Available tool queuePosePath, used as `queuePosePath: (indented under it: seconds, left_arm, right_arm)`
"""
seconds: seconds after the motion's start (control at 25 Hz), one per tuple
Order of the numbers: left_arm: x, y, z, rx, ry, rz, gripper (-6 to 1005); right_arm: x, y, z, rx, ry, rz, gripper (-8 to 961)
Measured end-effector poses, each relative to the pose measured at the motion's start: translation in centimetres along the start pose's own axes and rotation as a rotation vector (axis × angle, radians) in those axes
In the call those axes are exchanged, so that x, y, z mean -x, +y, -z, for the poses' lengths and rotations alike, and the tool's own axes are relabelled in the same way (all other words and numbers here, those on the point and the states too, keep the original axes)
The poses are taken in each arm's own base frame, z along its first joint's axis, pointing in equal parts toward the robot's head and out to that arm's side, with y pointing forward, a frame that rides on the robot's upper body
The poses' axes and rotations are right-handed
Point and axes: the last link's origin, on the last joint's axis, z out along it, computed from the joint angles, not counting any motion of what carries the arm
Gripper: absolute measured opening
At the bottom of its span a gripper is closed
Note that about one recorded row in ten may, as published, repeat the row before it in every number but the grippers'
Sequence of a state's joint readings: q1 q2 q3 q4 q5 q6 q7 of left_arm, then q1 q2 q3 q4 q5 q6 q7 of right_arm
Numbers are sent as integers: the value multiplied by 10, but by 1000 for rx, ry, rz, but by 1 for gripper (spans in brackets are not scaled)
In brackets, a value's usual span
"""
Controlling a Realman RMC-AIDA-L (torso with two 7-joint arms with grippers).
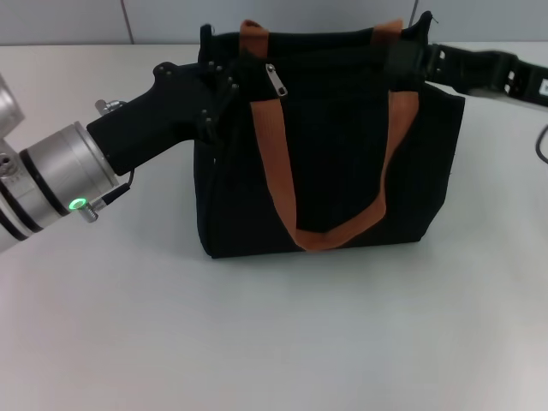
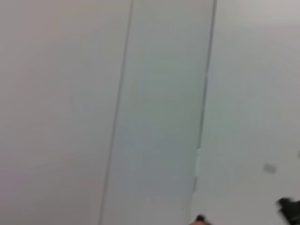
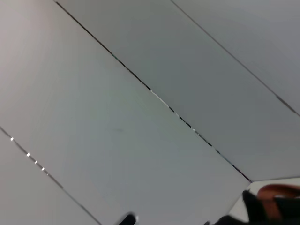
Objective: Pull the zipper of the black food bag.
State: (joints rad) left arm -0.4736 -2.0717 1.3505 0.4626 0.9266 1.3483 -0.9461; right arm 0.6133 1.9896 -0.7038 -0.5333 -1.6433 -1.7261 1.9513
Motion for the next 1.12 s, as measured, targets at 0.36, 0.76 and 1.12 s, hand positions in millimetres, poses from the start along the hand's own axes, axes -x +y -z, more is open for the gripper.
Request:
queuePosePath:
  seconds: [0.36,0.76,1.12]
  left_arm:
    - [-3,-6,2,-25,-2,11,24]
    - [-4,-8,-6,-26,-7,26,26]
    - [-7,-8,-1,-29,15,19,27]
  right_arm:
    - [23,8,-15,36,62,-315,595]
    - [35,9,-44,56,179,-660,594]
    - [30,-16,-48,-87,77,-702,595]
